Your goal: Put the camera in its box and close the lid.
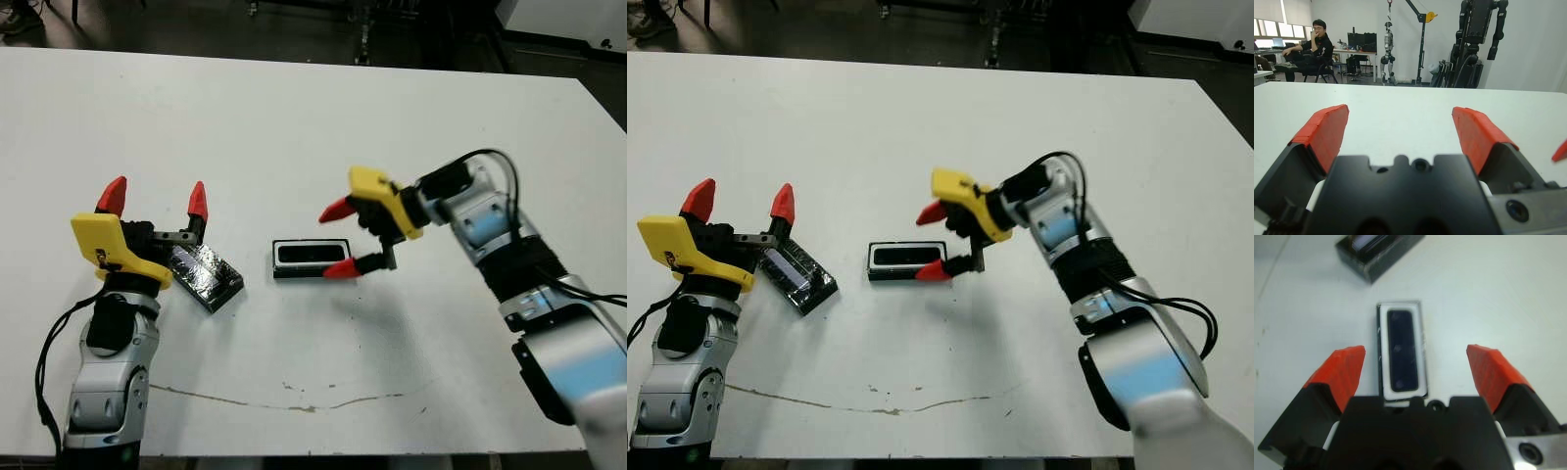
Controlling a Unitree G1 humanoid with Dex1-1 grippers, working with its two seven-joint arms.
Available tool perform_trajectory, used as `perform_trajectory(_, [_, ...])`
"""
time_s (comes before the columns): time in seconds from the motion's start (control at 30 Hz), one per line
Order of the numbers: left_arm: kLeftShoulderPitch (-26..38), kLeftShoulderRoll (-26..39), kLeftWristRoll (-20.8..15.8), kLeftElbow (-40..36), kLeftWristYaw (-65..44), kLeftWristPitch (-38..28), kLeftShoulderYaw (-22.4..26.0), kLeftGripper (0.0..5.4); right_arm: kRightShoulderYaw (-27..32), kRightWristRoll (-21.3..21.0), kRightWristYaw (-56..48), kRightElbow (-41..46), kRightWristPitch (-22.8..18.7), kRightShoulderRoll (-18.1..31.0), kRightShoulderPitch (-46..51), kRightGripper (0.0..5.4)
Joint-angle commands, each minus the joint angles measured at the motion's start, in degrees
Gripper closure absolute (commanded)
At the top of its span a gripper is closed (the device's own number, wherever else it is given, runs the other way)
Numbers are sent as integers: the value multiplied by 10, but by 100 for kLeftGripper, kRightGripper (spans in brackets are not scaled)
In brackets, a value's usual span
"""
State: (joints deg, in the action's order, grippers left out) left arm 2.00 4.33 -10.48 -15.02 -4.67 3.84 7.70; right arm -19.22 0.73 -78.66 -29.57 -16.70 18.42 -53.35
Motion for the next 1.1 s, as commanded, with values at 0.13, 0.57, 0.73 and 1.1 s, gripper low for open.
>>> perform_trajectory(0.13, [-7, 0, -4, 3, -4, -4, 2, 0, 78, 50, 73, 95, -107, 34, 23, 3])
perform_trajectory(0.57, [-4, 18, 5, -4, -13, -8, 9, 0, 242, 129, 376, 395, -185, 2, 259, 110])
perform_trajectory(0.73, [1, 32, 15, -11, -15, -8, 12, 0, 259, 131, 445, 444, -152, -9, 334, 193])
perform_trajectory(1.1, [16, 117, 23, -27, -58, 13, 37, 0, 292, 138, 614, 530, -107, -92, 454, 376])
